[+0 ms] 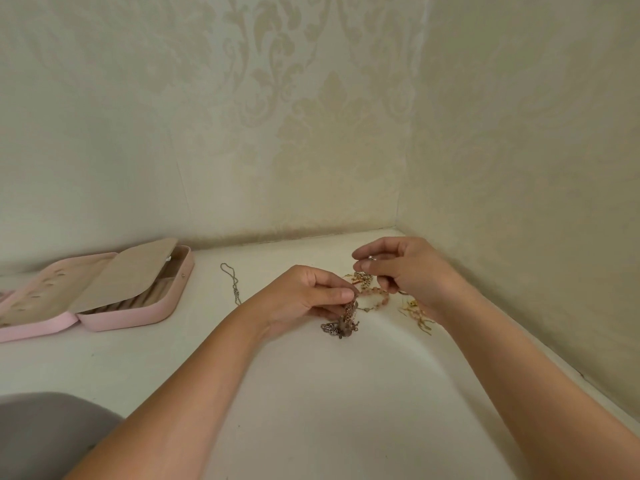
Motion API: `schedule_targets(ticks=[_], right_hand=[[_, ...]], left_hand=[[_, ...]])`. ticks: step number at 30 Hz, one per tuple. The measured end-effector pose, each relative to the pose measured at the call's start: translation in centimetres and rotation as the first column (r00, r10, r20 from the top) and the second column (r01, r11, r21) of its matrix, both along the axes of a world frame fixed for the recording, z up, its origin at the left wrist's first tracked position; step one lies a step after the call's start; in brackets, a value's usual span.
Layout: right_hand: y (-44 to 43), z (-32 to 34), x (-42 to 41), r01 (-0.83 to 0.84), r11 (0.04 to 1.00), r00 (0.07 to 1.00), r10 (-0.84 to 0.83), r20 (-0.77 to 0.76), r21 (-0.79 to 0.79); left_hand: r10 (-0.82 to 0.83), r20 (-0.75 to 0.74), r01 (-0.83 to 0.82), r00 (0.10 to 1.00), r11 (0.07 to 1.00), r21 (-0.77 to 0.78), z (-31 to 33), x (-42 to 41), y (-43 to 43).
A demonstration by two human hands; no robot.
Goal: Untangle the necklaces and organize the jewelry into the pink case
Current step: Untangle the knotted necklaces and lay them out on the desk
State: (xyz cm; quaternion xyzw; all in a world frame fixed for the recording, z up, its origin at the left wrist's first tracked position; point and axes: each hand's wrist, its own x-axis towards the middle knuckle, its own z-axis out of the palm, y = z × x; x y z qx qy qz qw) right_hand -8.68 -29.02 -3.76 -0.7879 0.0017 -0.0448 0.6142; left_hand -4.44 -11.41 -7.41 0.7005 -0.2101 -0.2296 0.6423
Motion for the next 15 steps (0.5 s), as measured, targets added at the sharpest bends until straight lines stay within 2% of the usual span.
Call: schedule_targets(ticks=[5, 7, 10, 12, 15], right_hand=[[0.4, -1.0, 0.4, 0.015, 0.985, 1.000, -0.017, -0.013, -0.174], [0.7, -1.3, 0.3, 0.011, 0.960, 1.000, -0.016, -0.015, -0.281], [1.1, -1.4, 0.2, 0.062, 0.940, 0.998, -0.056, 0.029, -0.335], [1.2, -1.3, 0.2, 0.053, 0.962, 0.999, -0.054, 0.007, -0.267], [1.4, -1.3, 0.2, -0.034, 0.999, 0.996, 0.030, -0.090, -0.036]], left_hand=[[0.047, -0.100, -0.048, 0.994, 0.999, -0.008, 0.2, -0.1, 0.0], [0.045, -0.160, -0.055, 0.986, 0.997, -0.058, 0.3, 0.1, 0.2], [0.060, -0.235, -0.096, 0.970, 0.985, -0.145, 0.4, 0.4, 0.2], [0.098, -0.256, -0.146, 0.962, 0.973, -0.177, 0.4, 0.4, 0.2], [0.135, -0.233, -0.179, 0.963, 0.967, -0.182, 0.4, 0.4, 0.1]])
